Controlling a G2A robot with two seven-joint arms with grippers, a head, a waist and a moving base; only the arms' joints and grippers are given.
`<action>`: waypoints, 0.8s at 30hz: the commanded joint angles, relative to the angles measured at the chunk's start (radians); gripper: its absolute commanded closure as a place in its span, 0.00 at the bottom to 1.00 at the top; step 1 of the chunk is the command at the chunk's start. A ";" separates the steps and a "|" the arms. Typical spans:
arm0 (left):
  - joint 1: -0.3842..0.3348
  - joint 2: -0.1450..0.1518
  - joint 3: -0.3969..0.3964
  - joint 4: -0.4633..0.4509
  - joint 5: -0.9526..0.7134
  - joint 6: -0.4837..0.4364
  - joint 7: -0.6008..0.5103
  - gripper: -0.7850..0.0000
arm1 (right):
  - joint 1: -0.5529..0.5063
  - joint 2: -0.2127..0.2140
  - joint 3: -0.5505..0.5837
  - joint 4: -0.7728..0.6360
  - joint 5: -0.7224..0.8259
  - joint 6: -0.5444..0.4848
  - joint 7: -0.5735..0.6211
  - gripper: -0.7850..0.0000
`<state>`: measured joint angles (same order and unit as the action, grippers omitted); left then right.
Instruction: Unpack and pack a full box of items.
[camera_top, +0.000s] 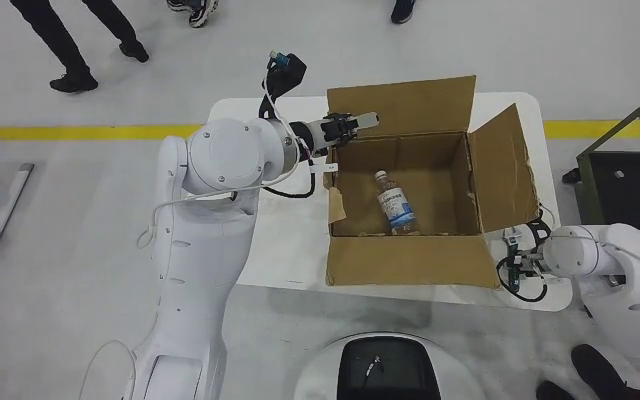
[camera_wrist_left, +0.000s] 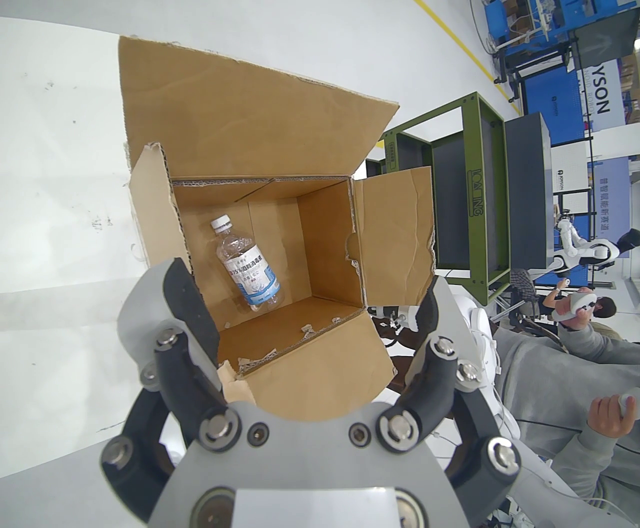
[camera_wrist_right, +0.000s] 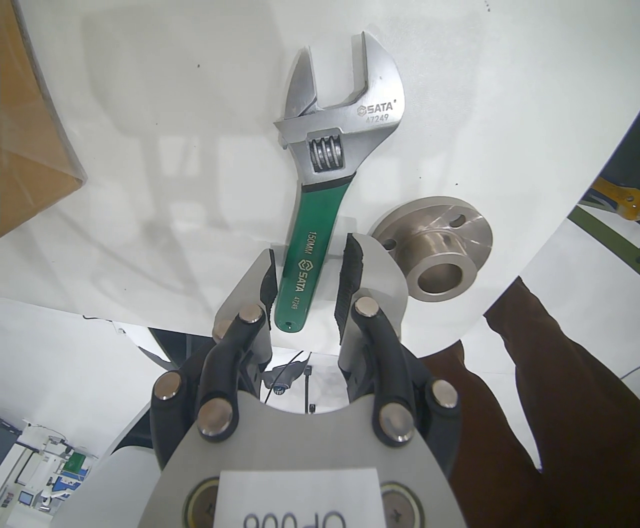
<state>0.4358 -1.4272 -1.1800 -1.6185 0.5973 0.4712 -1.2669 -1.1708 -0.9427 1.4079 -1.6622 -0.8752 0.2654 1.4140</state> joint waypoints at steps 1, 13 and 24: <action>0.000 0.000 0.000 0.000 0.000 0.000 0.000 0.00 | 0.002 0.000 -0.001 -0.003 -0.001 -0.002 0.003 0.61; 0.000 0.000 0.000 0.000 0.000 0.000 0.000 0.00 | -0.002 0.002 -0.001 0.000 -0.021 -0.004 0.005 0.70; 0.000 0.000 0.000 0.000 0.000 0.000 0.000 0.00 | -0.003 0.004 0.016 0.000 -0.023 -0.007 0.003 1.00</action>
<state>0.4358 -1.4272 -1.1800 -1.6185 0.5973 0.4712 -1.2669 -1.1740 -0.9394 1.4209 -1.6621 -0.8991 0.2592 1.4167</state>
